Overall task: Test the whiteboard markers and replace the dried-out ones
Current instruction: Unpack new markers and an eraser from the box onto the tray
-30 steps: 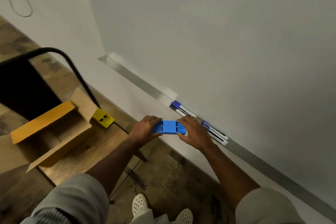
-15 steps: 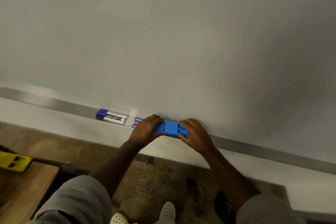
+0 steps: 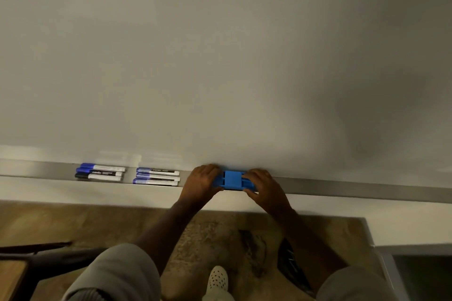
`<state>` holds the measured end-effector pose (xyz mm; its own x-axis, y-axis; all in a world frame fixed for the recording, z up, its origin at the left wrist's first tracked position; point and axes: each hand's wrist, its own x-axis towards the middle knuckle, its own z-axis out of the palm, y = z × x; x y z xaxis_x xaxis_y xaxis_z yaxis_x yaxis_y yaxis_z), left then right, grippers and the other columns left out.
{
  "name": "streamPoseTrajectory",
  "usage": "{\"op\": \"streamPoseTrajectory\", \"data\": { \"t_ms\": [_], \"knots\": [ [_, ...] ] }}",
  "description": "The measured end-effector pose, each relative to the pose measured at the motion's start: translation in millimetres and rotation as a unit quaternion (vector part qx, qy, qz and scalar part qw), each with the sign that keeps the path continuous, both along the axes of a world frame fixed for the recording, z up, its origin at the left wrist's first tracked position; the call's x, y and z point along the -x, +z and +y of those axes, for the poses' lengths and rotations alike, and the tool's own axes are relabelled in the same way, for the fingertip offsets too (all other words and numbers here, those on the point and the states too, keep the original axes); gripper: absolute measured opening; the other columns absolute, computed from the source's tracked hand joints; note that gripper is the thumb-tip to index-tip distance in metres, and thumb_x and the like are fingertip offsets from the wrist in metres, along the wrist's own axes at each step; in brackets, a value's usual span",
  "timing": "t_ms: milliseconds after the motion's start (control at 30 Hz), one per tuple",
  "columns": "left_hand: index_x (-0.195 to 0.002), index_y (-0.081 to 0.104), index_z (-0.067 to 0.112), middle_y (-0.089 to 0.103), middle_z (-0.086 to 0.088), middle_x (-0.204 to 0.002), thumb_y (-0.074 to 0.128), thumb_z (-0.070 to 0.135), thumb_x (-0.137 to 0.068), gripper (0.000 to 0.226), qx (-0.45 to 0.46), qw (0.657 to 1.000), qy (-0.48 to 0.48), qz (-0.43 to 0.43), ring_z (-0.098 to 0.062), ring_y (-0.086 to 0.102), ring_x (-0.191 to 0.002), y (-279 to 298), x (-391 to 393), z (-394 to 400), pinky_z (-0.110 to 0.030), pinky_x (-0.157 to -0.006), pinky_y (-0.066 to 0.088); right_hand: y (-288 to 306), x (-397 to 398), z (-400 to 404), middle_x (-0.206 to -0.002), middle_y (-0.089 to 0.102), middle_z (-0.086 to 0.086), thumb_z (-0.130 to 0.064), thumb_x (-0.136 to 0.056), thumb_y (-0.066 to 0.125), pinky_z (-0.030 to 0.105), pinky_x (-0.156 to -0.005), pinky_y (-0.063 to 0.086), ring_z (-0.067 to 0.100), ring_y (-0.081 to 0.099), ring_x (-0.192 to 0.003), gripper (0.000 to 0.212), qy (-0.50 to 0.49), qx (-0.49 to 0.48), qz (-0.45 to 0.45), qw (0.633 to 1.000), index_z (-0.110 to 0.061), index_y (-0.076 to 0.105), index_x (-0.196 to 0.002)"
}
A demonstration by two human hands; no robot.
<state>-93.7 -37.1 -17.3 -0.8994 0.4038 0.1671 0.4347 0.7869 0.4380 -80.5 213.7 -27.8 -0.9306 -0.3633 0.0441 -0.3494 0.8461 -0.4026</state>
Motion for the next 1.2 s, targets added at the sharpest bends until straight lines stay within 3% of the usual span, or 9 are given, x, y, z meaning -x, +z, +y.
{"op": "streamPoseTrajectory", "data": {
  "t_ms": [233, 467, 600, 933, 1033, 1100, 1200],
  "knots": [
    [-0.111, 0.071, 0.013, 0.067, -0.008, -0.118, 0.093, 0.027, -0.064, 0.053, 0.025, 1.0, 0.007, 0.004, -0.026, 0.068, -0.102, -16.2, -4.8, 6.2, -0.04, -0.084, 0.059, -16.8, -4.5, 2.7, -0.128, 0.06, 0.01, -0.025, -0.081, 0.081, 0.041, -0.085, 0.061, 0.031, 0.058, -0.119, 0.051, -0.001, -0.001, 0.027, 1.0, -0.014, 0.06, -0.126],
    [-0.112, 0.071, 0.015, 0.068, -0.007, -0.12, 0.093, 0.028, -0.064, 0.054, 0.043, 0.998, 0.021, 0.033, -0.026, 0.068, -0.104, -18.2, -11.2, 13.2, -0.039, -0.086, 0.058, -24.0, -6.2, 0.4, -0.13, 0.053, 0.009, -0.025, -0.086, 0.076, 0.035, -0.09, 0.058, 0.025, 0.056, -0.119, 0.044, -0.039, 0.022, 0.011, 0.999, -0.015, 0.061, -0.127],
    [-0.111, 0.071, 0.013, 0.068, -0.008, -0.121, 0.094, 0.025, -0.063, 0.054, 0.039, 0.998, 0.026, 0.032, -0.026, 0.069, -0.102, -18.4, -14.8, 13.8, -0.038, -0.078, 0.061, -24.3, -5.8, 2.2, -0.125, 0.056, 0.008, -0.026, -0.086, 0.076, 0.034, -0.087, 0.06, 0.024, 0.056, -0.116, 0.04, -0.033, 0.013, 0.012, 0.999, -0.015, 0.062, -0.122],
    [-0.136, 0.058, 0.006, 0.057, -0.012, -0.143, 0.081, 0.014, -0.08, 0.061, 0.052, 0.998, 0.038, 0.022, -0.031, 0.057, -0.129, -25.5, -33.9, 12.7, -0.035, -0.074, 0.062, -25.9, -9.6, -1.7, -0.116, 0.063, 0.009, -0.022, -0.08, 0.082, 0.032, -0.081, 0.059, 0.027, 0.063, -0.108, 0.043, -0.034, -0.003, 0.05, 0.998, -0.014, 0.066, -0.118],
    [-0.141, 0.052, 0.004, 0.044, -0.014, -0.154, 0.076, 0.02, -0.085, 0.063, 0.096, 0.995, 0.015, 0.005, -0.033, 0.043, -0.141, -31.6, -38.0, 12.2, -0.036, -0.08, 0.06, -24.8, -10.1, -2.0, -0.113, 0.067, 0.007, -0.022, -0.077, 0.085, 0.037, -0.081, 0.061, 0.027, 0.066, -0.105, 0.046, -0.028, -0.027, 0.071, 0.997, -0.013, 0.067, -0.118],
    [-0.145, 0.046, 0.003, 0.038, -0.017, -0.157, 0.074, 0.026, -0.087, 0.068, 0.123, 0.992, -0.001, -0.013, -0.035, 0.036, -0.145, -37.9, -41.7, 11.5, -0.041, -0.092, 0.057, -24.9, -11.6, -1.7, -0.114, 0.068, 0.008, -0.022, -0.074, 0.086, 0.041, -0.081, 0.062, 0.027, 0.067, -0.104, 0.052, -0.025, -0.037, 0.077, 0.996, -0.011, 0.067, -0.121],
    [-0.149, 0.038, 0.004, 0.036, -0.018, -0.157, 0.075, 0.03, -0.085, 0.078, 0.139, 0.99, -0.009, -0.031, -0.035, 0.036, -0.144, -42.6, -47.4, 9.9, -0.045, -0.103, 0.051, -23.9, -15.9, -0.7, -0.12, 0.066, 0.009, -0.023, -0.076, 0.085, 0.042, -0.083, 0.061, 0.027, 0.066, -0.107, 0.056, -0.024, -0.04, 0.07, 0.996, -0.01, 0.063, -0.127]
  ]
}}
